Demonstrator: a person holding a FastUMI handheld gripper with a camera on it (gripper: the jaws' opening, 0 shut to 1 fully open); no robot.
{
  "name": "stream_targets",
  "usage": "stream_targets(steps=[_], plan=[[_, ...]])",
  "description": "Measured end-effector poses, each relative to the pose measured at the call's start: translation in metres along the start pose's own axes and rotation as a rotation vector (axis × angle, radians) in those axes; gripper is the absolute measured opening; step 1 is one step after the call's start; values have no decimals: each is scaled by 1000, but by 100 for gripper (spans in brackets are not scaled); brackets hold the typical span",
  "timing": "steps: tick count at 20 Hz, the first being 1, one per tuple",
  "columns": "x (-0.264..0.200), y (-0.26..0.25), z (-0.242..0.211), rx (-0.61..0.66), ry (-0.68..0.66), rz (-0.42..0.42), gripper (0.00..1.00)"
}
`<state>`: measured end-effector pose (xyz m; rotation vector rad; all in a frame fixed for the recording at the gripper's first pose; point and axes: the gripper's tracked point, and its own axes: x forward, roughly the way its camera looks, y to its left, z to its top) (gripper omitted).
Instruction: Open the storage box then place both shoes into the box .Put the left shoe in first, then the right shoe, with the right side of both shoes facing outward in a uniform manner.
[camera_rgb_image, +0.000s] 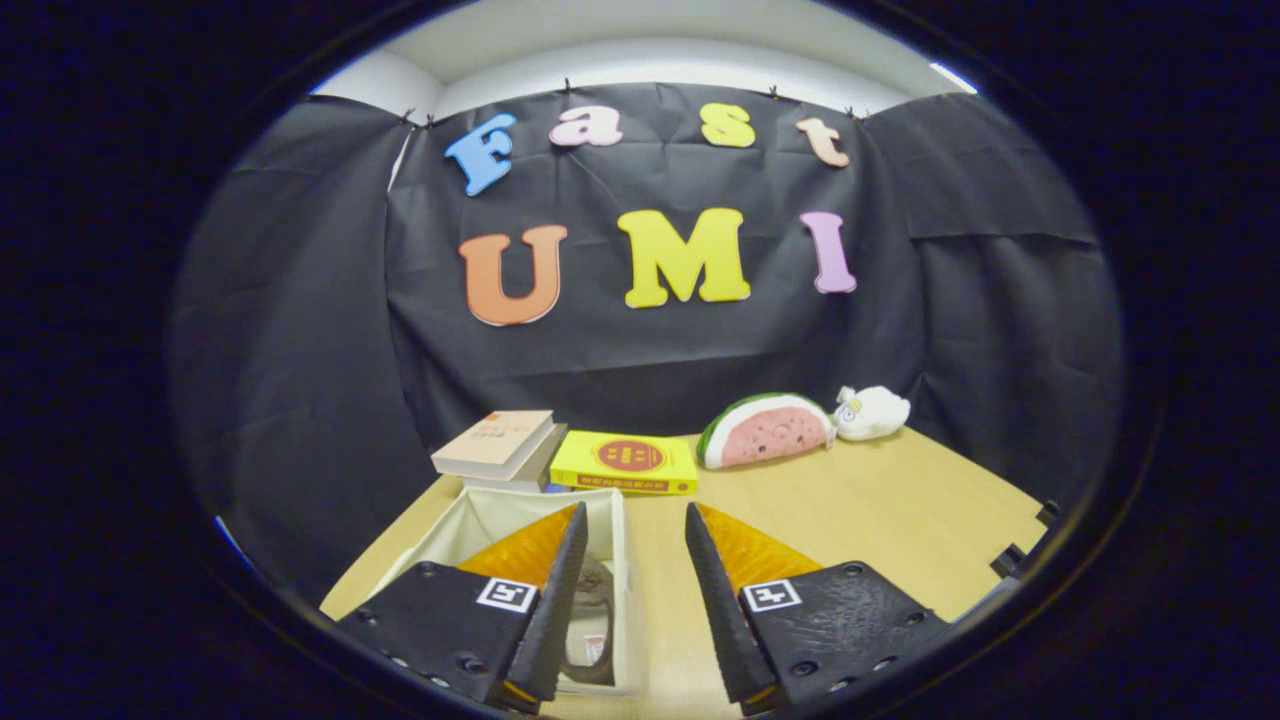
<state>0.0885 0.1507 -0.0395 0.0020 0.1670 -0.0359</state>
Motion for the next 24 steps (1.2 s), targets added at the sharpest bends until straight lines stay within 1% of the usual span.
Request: stream_targets(steps=[3, 4, 6, 9, 12, 16, 18, 24], plan=[[-25, -8, 20, -43, -86, 40, 82], [-35, -17, 25, -54, -108, 38, 90], [-52, -30, 33, -74, -149, 43, 98], [-79, -50, 45, -102, -213, 62, 98], [-98, -75, 37, -112, -211, 75, 97], [-107, -112, 33, -113, -199, 64, 97], [-111, -130, 31, -102, -204, 45, 97], [-106, -153, 21, -84, -186, 36, 97]])
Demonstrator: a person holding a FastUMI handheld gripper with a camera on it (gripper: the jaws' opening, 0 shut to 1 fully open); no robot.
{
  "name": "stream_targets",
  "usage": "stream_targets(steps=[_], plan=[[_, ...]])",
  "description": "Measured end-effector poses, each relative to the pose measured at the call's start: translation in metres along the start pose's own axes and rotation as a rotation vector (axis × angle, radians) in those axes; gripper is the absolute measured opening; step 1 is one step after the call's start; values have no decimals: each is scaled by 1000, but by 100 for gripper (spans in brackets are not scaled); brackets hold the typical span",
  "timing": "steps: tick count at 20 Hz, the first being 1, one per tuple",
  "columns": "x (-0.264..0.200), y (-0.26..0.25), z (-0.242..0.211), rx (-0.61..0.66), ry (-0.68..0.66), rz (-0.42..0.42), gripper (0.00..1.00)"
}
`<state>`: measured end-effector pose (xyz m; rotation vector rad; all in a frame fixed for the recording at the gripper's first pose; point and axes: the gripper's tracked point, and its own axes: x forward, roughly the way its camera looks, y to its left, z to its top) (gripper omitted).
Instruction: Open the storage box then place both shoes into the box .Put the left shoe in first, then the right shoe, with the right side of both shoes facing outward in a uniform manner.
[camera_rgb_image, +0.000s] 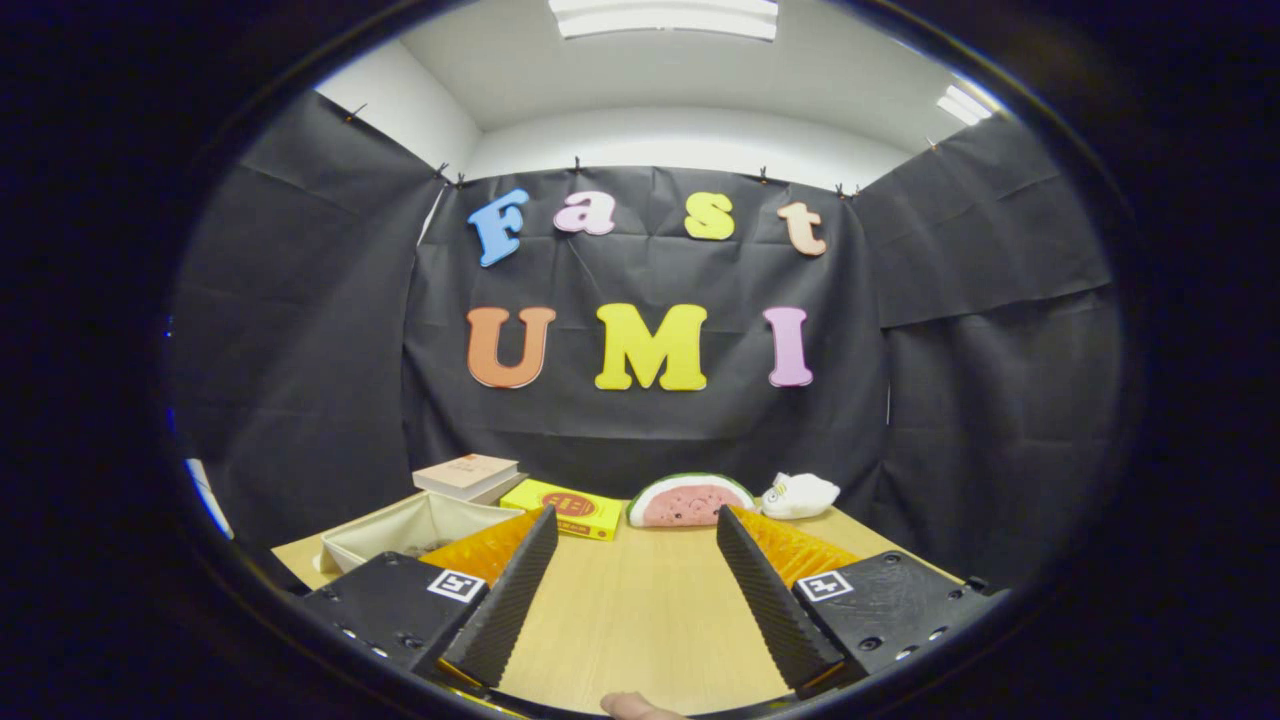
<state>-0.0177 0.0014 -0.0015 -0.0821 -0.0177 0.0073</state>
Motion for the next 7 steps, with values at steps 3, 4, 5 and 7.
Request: stream_targets(steps=[3, 4, 5, 7], plan=[[2, 3, -10, 7, 34, 13, 97], [4, 3, -14, 6, 46, 16, 97], [3, 5, -17, 7, 59, 22, 97], [2, 5, -19, 10, 66, 26, 97]])
